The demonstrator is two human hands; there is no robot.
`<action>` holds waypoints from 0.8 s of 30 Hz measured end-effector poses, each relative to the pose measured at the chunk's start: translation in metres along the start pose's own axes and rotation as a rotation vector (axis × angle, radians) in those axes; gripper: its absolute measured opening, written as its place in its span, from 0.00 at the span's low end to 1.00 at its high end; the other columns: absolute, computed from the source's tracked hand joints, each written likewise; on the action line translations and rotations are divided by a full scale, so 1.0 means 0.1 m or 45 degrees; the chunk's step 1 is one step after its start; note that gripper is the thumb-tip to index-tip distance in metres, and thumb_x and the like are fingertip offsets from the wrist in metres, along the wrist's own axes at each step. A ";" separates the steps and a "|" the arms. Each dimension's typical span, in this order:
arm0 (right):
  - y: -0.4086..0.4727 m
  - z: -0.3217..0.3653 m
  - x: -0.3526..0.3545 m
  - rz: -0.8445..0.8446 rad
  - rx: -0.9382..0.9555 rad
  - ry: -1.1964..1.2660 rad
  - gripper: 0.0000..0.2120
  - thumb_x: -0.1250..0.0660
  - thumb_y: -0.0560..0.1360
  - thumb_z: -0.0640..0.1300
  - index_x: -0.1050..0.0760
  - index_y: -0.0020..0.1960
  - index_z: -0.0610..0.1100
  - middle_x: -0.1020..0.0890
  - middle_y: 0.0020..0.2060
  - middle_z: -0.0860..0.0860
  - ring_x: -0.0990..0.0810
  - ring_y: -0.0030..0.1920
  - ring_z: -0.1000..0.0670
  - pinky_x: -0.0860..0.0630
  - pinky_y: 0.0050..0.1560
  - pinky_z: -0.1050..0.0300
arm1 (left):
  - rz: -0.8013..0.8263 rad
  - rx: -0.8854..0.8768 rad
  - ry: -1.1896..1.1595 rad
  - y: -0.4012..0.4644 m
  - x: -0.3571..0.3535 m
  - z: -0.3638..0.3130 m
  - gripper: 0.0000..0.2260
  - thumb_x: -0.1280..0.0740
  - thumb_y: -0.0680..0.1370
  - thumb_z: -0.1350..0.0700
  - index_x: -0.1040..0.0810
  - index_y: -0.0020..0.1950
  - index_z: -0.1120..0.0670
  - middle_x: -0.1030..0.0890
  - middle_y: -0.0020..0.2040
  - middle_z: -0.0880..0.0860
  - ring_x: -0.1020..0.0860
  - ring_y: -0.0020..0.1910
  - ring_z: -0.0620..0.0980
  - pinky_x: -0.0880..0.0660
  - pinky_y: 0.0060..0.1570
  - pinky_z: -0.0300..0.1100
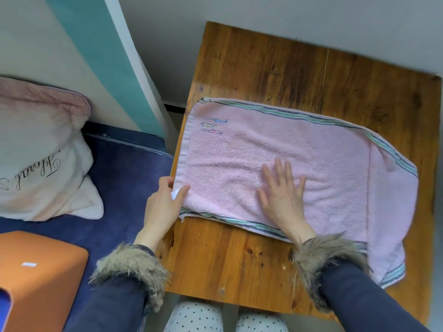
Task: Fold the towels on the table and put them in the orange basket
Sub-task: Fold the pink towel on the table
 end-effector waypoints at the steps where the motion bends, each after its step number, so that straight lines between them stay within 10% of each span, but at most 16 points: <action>1: -0.03 0.12 -0.06 -0.002 0.066 -0.001 0.29 0.47 0.79 0.56 0.51 0.76 0.51 0.55 0.77 0.48 0.63 0.74 0.49 0.60 0.70 0.33 | 0.006 -0.002 0.022 -0.04 -0.01 0.00 0.20 0.38 0.77 0.43 0.35 0.63 0.54 0.22 0.52 0.57 0.26 0.53 0.60 0.31 0.47 0.50; 6: -0.19 0.56 -0.34 0.058 0.277 -0.057 0.32 0.37 0.72 0.58 0.40 0.73 0.48 0.41 0.74 0.44 0.45 0.75 0.41 0.51 0.67 0.29 | 0.198 -0.016 0.165 -0.09 -0.04 0.13 0.27 0.30 0.72 0.45 0.36 0.65 0.51 0.26 0.55 0.51 0.28 0.55 0.54 0.34 0.56 0.49; 13: -0.16 0.74 -0.38 0.148 0.303 -0.089 0.40 0.44 0.73 0.67 0.56 0.77 0.52 0.58 0.76 0.48 0.63 0.76 0.44 0.61 0.69 0.30 | 0.239 0.055 0.153 -0.09 0.04 0.34 0.20 0.33 0.74 0.51 0.36 0.62 0.49 0.24 0.53 0.55 0.26 0.51 0.56 0.28 0.52 0.52; 24: 0.82 1.09 0.24 -0.161 0.428 -0.070 0.28 0.47 0.80 0.55 0.49 0.76 0.48 0.50 0.77 0.46 0.54 0.76 0.44 0.55 0.73 0.37 | 0.044 0.040 0.367 -0.08 0.07 0.33 0.15 0.38 0.77 0.53 0.36 0.62 0.54 0.23 0.52 0.58 0.27 0.51 0.58 0.34 0.51 0.52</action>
Point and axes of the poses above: each hand's wrist, its own y-axis towards the middle knuckle, its own x-axis out of the back of the hand, z = x × y, the point moved 5 cm from there along y, towards the middle knuckle
